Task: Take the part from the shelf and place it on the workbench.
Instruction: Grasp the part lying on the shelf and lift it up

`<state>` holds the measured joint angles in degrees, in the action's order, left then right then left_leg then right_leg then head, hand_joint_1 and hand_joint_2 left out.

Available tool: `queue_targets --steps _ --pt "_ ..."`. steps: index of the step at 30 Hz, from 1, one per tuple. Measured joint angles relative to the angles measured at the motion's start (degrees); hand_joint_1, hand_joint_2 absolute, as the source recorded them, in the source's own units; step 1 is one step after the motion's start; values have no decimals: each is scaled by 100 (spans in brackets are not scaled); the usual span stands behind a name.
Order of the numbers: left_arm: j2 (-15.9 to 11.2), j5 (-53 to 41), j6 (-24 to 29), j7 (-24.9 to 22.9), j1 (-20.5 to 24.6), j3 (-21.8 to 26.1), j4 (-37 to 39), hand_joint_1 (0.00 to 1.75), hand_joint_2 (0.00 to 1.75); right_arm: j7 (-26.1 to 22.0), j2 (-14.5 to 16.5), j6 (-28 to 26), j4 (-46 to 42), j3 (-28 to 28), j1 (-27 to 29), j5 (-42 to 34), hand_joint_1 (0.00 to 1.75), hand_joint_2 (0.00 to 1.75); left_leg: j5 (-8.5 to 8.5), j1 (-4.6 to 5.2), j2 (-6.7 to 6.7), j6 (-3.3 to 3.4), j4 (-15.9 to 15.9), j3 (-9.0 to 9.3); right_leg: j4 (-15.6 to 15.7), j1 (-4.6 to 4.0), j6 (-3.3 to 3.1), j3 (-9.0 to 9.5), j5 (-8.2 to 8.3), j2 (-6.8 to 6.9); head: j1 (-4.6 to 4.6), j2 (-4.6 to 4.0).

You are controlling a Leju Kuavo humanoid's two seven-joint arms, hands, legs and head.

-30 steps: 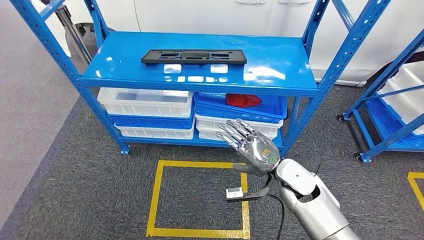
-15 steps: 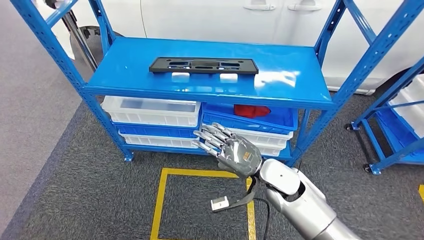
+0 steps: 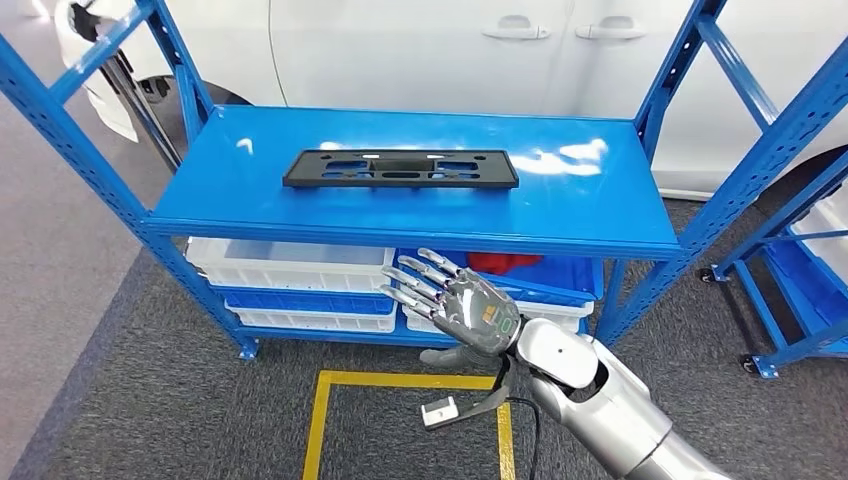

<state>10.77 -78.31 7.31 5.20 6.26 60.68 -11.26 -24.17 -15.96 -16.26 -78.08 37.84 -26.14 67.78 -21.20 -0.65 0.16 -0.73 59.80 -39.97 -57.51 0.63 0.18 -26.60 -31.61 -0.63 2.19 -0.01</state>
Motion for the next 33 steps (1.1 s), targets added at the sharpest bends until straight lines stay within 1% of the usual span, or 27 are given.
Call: queue_targets --steps 1,3,4,5,6,7,9,10,11,12,14,15,16,17,19,21,22,23,24,25,26,27,29,30,31,32,33 --pt "-1 1 -4 1 -6 0 2 0 0 2 -8 -11 -1 13 1 -8 0 0 82 6 2 56 -68 10 -3 -7 44 44 -25 -5 0 -1" --pt "-1 6 -4 5 0 2 2 0 0 3 -23 -21 -7 27 -22 -15 0 0 -3 3 -15 157 -96 112 -167 -2 124 5 71 1 1 0" --pt "-2 9 -1 10 10 3 2 0 0 4 -28 -26 -9 30 -45 -18 0 0 -50 -5 -21 197 -128 186 -414 5 148 -112 175 10 0 -1" --pt "-2 13 3 15 24 4 2 0 0 4 -33 -28 -9 34 -67 -19 0 0 -103 -6 -26 227 -152 271 -736 10 154 -313 240 20 0 0" --pt "-2 15 5 19 34 4 2 0 0 4 -36 -30 -8 42 -76 -20 0 0 -164 -3 -32 249 -173 358 -1085 13 148 -566 212 30 0 -1" --pt "-2 17 6 22 39 4 2 0 0 3 -37 -32 -7 53 -78 -21 0 0 -233 4 -37 267 -184 443 -1389 10 136 -823 91 32 0 -1" --pt "-2 19 6 21 30 4 2 0 0 2 -42 -33 3 82 -61 -26 0 0 -396 24 -57 287 -195 649 -1671 7 124 -1241 -367 32 0 -1" --pt "-2 20 6 21 23 5 2 0 0 2 -47 -34 11 94 -57 -31 0 0 -482 36 -69 293 -195 765 -1609 4 119 -1353 -528 32 0 0" --pt "-2 20 6 20 19 5 2 0 0 2 -54 -36 21 103 -55 -38 0 0 -578 52 -83 297 -195 899 -1414 -6 100 -1417 -537 33 0 -1" --pt "-1 20 6 20 15 6 3 0 0 2 -61 -37 31 110 -55 -44 0 0 -675 67 -92 297 -201 1014 -1111 -26 54 -1433 -299 33 0 -1" --pt "7 19 6 16 12 6 19 0 0 2 -68 -36 52 130 -56 -55 0 0 -866 93 -115 276 -196 1211 -433 -107 -75 -1452 644 11 -1 -1" --pt "10 19 6 11 19 7 27 0 0 1 -70 -35 61 140 -57 -61 0 0 -957 102 -126 256 -203 1275 -223 -145 -116 -1453 1026 -7 0 -1" --pt "11 19 5 5 29 7 35 0 0 1 -71 -36 67 146 -68 -73 0 0 -1011 108 -136 233 -188 1343 -111 -168 -133 -1442 1219 -23 1 -1" --pt "8 18 4 -1 43 7 37 0 0 -1 -73 -37 71 147 -93 -88 0 0 -1031 117 -145 205 -164 1380 -92 -174 -139 -1399 1206 -40 1 -1" --pt "0 17 2 -6 64 6 37 0 0 -1 -73 -40 70 146 -152 -119 0 0 -959 110 -127 155 105 1323 -42 -143 -168 -1256 1120 -35 2 0" --pt "-5 17 0 -8 78 5 37 0 0 -2 -72 -41 72 154 -176 -128 0 0 -964 89 -98 90 712 958 -4 -117 -206 -1100 1021 -32 2 1" --pt "-7 17 -1 -8 78 5 37 0 0 -3 -72 -42 74 164 -175 -128 0 0 -1078 77 -84 56 1040 720 3 -113 -217 -1029 956 -30 2 0" --pt "-8 15 -2 -9 73 5 37 0 0 -5 -73 -42 78 176 -173 -128 0 0 -1267 61 -73 26 1287 495 3 -107 -220 -959 889 -32 2 0" --pt "-11 11 -3 -11 65 5 37 0 0 -6 -73 -42 81 189 -170 -128 0 0 -1454 47 -65 4 1409 321 2 -103 -217 -882 820 -36 2 0" --pt "-14 8 -3 -14 59 6 37 0 0 -7 -73 -42 85 202 -169 -128 0 0 -1562 39 -58 -7 1387 212 2 -97 -211 -795 749 -40 1 0" --pt "-19 4 -3 -17 56 6 37 0 0 -7 -73 -41 87 213 -168 -129 0 0 -1521 36 -54 -7 1219 170 1 -93 -202 -700 678 -43 1 1" --pt "-23 2 -4 -19 55 6 37 0 0 -7 -72 -41 88 223 -168 -129 0 0 -1295 34 -53 1 922 183 1 -89 -188 -602 608 -45 1 1" --pt "-32 7 -32 -18 42 5 37 0 0 -4 -70 -37 95 240 -167 -130 0 0 -550 44 -53 43 229 228 -17 -97 -145 -460 479 -51 1 0" --pt "-35 13 -60 -15 36 5 37 0 0 -3 -69 -33 103 246 -167 -130 0 0 -261 52 -55 74 9 240 -33 -105 -115 -432 423 -57 0 0" --pt "-38 18 -91 -12 30 5 37 0 0 0 -67 -30 114 250 -170 -131 0 0 -102 63 -57 110 -93 233 -43 -107 -83 -426 381 -63 0 0" --pt "-40 22 -117 -5 33 5 37 0 0 3 -66 -28 124 251 -179 -132 0 0 -91 74 -60 143 -102 231 -44 -107 -49 -426 347 -69 1 0" --pt "-40 24 -133 2 37 6 37 0 0 4 -66 -27 131 251 -193 -132 0 44 -78 64 -61 171 -116 249 -40 -102 -16 -424 312 -68 1 1"
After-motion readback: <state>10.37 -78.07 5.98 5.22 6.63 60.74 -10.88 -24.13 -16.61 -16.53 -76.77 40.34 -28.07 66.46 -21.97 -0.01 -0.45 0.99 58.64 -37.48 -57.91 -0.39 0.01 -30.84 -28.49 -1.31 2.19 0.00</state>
